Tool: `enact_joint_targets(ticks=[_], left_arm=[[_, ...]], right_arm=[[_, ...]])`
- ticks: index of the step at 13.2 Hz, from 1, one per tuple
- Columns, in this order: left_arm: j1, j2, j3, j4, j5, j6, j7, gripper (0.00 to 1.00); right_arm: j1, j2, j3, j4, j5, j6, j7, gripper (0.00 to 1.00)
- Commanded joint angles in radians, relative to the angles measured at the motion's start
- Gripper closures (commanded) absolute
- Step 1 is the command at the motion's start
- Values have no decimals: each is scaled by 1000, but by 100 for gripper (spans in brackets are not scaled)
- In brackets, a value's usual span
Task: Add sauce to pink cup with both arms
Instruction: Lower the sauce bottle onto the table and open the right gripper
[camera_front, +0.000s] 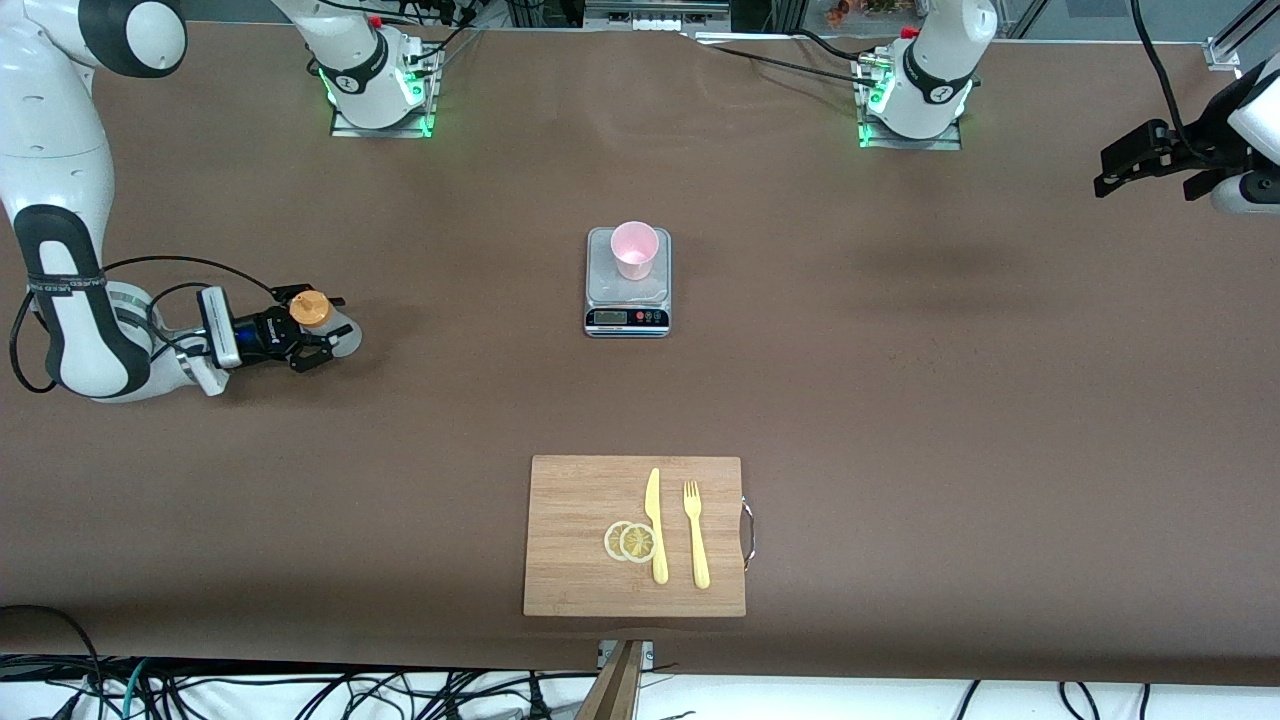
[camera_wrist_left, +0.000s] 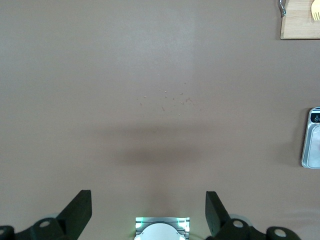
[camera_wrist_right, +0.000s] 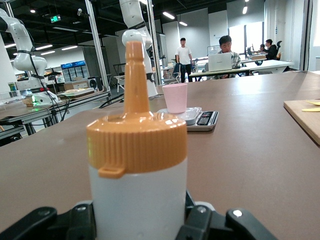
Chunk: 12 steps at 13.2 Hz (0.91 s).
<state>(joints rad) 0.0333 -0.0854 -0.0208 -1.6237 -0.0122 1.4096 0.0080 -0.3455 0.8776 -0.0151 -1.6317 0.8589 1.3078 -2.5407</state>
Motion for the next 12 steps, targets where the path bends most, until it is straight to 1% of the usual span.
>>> enact_joint_targets(ticks=[1, 4, 8, 10, 12], left_arm=[[5, -14, -7, -13, 3, -1, -2, 0], [5, -14, -8, -7, 2, -1, -2, 0], [5, -4, -7, -5, 0, 5, -2, 0], [7, -4, -5, -4, 0, 5, -2, 0], [5, -2, -7, -2, 0, 6, -2, 0]], right_arm=[[-26, 0, 7, 12, 12, -12, 3, 0], [-52, -3, 3, 33, 0, -8, 10, 0], [-55, -5, -68, 91, -12, -12, 11, 0], [-55, -8, -92, 140, -29, -16, 16, 0], [-55, -20, -115, 173, -34, -18, 62, 0]])
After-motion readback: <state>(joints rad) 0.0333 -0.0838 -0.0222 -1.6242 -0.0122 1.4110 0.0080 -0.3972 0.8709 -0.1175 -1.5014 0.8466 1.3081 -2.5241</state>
